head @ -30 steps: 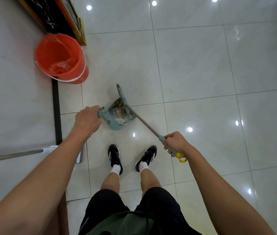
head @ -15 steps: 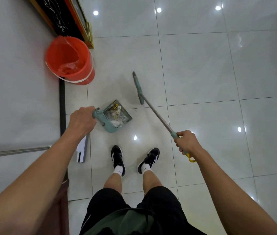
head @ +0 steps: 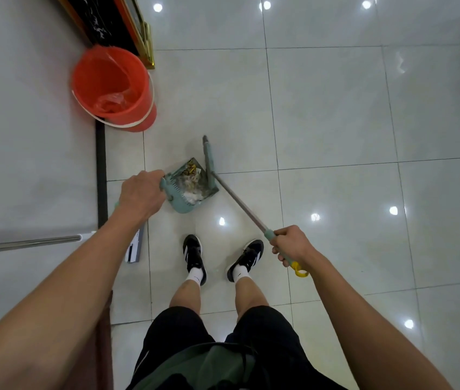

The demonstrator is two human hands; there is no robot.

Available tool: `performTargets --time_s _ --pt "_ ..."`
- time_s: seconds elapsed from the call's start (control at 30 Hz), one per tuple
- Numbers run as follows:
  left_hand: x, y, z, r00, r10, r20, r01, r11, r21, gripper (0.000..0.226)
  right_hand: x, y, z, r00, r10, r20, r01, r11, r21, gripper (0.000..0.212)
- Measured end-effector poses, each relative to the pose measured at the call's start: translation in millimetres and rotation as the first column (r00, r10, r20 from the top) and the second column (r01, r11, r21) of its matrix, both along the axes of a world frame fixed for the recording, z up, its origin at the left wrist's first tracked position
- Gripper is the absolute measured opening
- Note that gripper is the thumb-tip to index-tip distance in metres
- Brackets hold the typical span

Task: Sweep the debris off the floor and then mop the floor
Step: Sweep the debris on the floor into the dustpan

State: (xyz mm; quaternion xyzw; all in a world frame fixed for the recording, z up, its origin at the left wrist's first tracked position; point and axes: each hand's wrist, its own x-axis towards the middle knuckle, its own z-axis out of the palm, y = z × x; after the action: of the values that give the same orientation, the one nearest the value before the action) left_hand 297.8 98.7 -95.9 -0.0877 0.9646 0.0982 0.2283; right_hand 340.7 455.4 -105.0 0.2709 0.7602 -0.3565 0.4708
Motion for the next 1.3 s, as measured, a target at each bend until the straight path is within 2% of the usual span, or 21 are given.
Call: performTargets --time_s 0.13,0.33,0.47,0.63,0.8,0.97,1.3 --pt "0.4 -6.4 10.8 1.000 0.015 -0.027 -0.014 0.999 0.037 0.006 -2.8 -2.4 9.6 0.998 -0.002 -0.058 0.002 1.000 -0.002 0.013" --pt "20.7 -13.3 19.4 1.000 -0.003 -0.014 0.004 0.999 0.046 0.005 -12.2 -19.0 -0.8 0.967 0.194 -0.165 -0.169 0.973 0.156 0.031" --pt "28.6 -25.3 15.1 0.998 0.053 -0.024 -0.052 0.997 0.049 0.007 -18.1 -35.0 -2.8 0.926 0.352 -0.138 -0.317 0.922 0.224 0.043" --pt "28.5 -30.0 13.5 0.999 0.040 -0.013 -0.039 0.998 0.049 0.006 -14.6 -52.0 -5.9 0.904 0.423 -0.069 -0.396 0.886 0.239 0.027" --pt "30.1 -38.9 17.7 0.999 0.044 0.013 -0.044 0.999 0.021 0.006 -7.5 -54.7 -6.5 0.937 0.348 -0.014 -0.343 0.929 0.139 0.024" --pt "37.7 -31.4 25.5 0.997 0.074 -0.010 -0.073 0.993 0.093 0.013 -5.2 -48.0 4.1 0.980 0.194 0.032 -0.195 0.981 0.008 0.025" --pt "63.0 -24.2 29.4 0.967 0.254 0.009 -0.254 0.966 0.053 0.014 -18.6 -15.5 22.8 0.977 0.182 -0.106 -0.177 0.983 0.055 0.024"
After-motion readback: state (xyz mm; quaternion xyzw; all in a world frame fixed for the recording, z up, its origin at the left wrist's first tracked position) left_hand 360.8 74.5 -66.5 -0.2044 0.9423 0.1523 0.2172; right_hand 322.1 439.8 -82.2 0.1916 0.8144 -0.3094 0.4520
